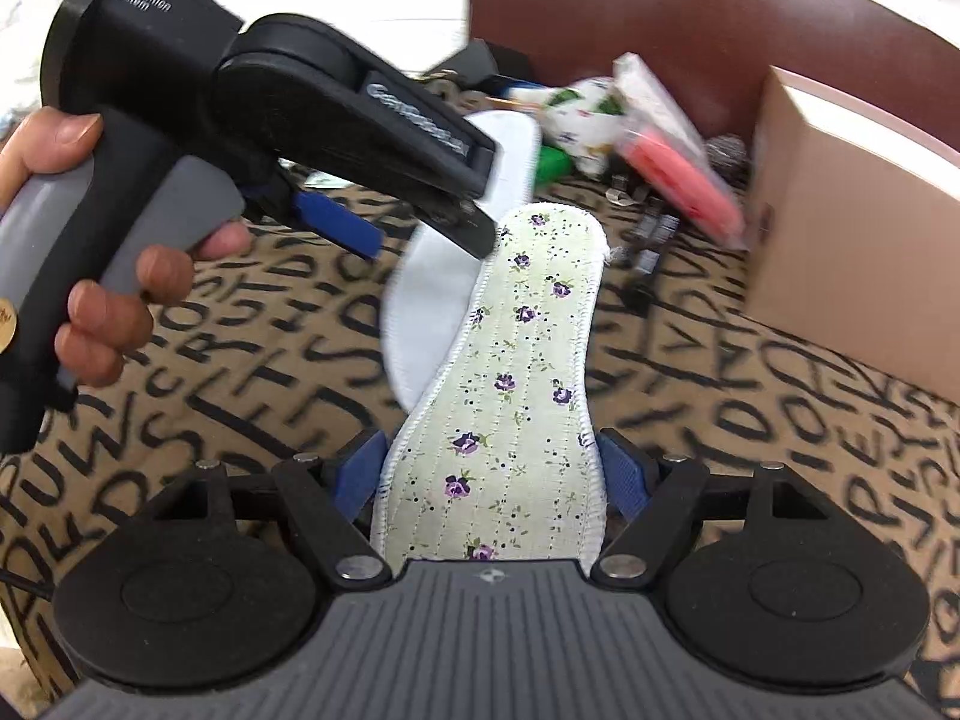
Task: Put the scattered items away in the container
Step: 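Grasp the floral insole with the right tool while the left tool pulls the grey-backed insole apart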
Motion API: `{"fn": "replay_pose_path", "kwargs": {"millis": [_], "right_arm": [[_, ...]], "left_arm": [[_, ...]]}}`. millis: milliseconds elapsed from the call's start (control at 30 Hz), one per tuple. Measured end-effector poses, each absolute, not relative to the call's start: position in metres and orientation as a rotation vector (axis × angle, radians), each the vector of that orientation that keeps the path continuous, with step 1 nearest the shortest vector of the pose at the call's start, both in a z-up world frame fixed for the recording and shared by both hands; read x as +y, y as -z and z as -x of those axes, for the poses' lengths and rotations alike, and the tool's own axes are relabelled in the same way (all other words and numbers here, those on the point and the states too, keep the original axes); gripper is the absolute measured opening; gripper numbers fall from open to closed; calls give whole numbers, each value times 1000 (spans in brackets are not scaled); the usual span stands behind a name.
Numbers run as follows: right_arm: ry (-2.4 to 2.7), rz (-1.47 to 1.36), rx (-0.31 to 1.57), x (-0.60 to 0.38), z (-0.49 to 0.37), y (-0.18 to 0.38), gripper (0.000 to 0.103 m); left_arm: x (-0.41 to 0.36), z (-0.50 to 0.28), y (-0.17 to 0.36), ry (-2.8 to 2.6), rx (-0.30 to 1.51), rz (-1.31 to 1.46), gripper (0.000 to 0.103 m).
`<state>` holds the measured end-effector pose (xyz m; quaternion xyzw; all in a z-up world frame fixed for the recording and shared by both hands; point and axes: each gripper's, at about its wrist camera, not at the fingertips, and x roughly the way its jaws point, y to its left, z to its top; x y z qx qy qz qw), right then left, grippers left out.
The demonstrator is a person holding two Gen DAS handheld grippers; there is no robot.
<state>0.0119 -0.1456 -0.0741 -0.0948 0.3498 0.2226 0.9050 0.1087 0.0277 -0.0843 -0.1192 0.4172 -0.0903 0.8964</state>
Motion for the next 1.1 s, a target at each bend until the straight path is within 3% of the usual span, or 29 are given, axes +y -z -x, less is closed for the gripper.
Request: {"fn": "replay_pose_path", "kwargs": {"millis": [433,533,633,1100], "right_arm": [[-399,161,719,-174,-12,76,80],[-399,161,719,-174,-12,76,80],[-399,163,717,-176,-11,77,80],[-392,179,722,-171,-14,77,82]], "left_arm": [[0,-158,94,117,907,209,84],[-2,-160,95,117,912,192,79],[-3,-158,95,120,910,164,66],[-1,-106,90,255,969,38,64]]}}
